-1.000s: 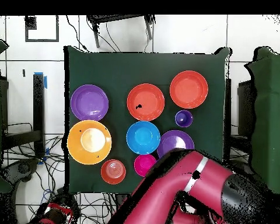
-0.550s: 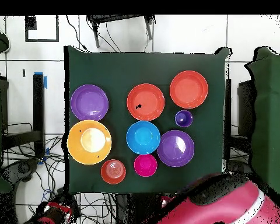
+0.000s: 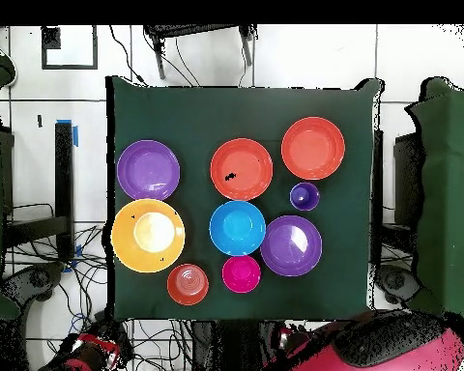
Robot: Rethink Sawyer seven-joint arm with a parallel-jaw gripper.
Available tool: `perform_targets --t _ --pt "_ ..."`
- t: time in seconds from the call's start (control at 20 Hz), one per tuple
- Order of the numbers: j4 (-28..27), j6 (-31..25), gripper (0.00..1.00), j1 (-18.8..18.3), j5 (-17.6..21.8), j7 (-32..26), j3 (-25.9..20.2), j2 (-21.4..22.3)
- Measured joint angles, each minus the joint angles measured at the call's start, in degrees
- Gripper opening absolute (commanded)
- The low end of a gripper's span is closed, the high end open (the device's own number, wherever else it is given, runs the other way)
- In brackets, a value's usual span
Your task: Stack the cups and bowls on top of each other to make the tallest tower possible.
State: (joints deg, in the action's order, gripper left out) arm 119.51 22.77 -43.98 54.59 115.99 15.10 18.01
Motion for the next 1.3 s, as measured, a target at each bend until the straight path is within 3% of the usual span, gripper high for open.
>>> perform_targets --t 0.75,1.3 --pt "1.82 0.05 1.00 2.25 -0.12 0.00 -0.09 0.31" --pt "3.69 2.57 1.00 5.74 -3.11 0.00 -0.02 0.31"
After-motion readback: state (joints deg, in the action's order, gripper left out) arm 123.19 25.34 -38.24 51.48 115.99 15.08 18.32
